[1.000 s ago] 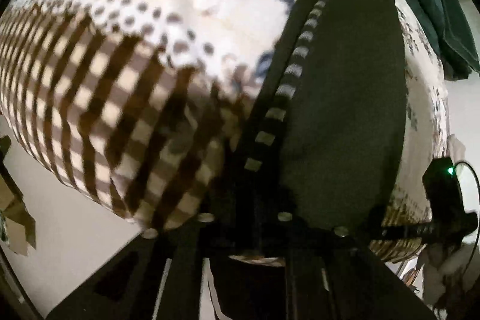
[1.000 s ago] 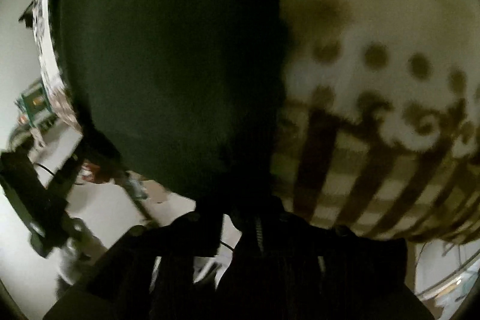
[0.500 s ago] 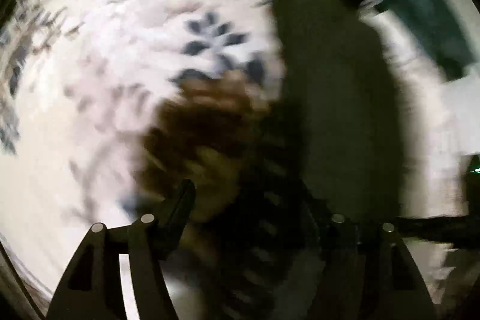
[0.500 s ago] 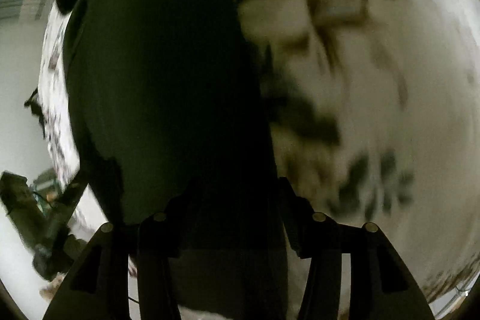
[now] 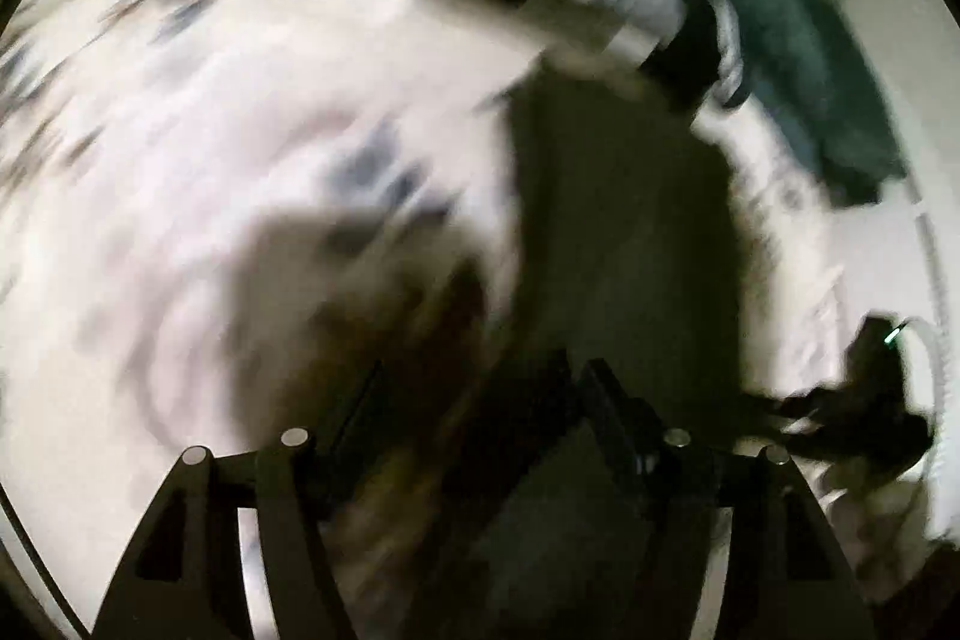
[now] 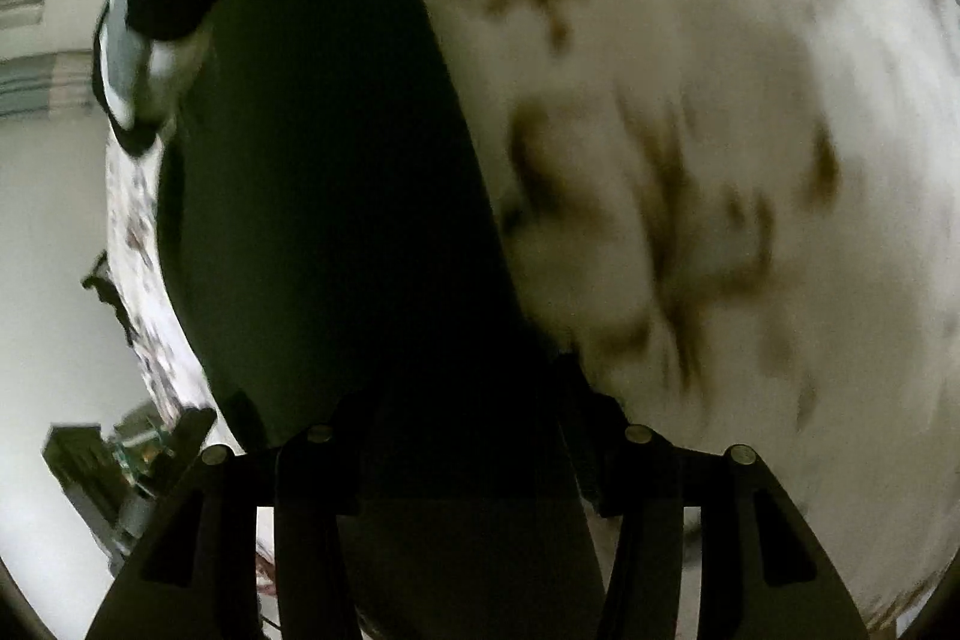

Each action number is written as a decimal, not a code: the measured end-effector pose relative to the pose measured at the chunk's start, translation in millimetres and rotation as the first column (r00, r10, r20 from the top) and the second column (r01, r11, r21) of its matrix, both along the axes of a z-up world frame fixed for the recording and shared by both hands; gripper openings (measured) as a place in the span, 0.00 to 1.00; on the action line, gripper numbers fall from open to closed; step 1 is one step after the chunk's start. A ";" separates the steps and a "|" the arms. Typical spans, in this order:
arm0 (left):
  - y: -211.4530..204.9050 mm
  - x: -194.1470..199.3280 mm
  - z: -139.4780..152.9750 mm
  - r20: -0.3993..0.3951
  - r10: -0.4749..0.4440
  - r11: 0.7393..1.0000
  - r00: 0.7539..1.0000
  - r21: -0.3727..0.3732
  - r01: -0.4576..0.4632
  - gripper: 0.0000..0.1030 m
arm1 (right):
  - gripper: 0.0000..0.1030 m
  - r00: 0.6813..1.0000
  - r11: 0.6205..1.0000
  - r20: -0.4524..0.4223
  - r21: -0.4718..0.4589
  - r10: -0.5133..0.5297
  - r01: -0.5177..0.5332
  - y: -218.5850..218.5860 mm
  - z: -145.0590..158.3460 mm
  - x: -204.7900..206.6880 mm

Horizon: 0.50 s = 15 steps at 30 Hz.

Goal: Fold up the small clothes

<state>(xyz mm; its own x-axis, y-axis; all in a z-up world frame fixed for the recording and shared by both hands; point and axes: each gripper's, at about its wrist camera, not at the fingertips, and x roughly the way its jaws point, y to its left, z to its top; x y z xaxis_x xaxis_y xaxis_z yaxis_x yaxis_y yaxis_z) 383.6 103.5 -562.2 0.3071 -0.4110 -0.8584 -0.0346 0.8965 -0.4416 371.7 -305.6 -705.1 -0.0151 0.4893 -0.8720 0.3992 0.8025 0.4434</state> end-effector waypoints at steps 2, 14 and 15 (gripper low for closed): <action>-16.3 42.7 -6.1 0.021 -0.025 0.999 0.999 -0.041 0.026 0.62 | 0.51 0.999 1.000 0.052 0.009 -0.012 0.011 -7.2 1.5 30.8; -14.6 111.4 -29.9 0.108 -0.038 0.994 0.993 -0.098 0.049 0.09 | 0.45 0.988 0.993 0.130 0.098 -0.081 0.068 -7.6 -33.8 161.9; -11.2 110.9 -29.1 0.111 -0.032 0.994 0.993 -0.097 0.043 0.09 | 0.19 0.988 0.995 0.150 0.097 -0.043 0.029 -3.2 -30.3 166.1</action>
<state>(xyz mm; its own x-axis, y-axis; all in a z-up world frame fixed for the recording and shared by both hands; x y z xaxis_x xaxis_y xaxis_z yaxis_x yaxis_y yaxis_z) 494.5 92.3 -591.4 0.3795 -0.5050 -0.7752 0.0514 0.8481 -0.5274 537.8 -308.8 -735.4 0.1332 0.5670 -0.8129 0.3492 0.7408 0.5739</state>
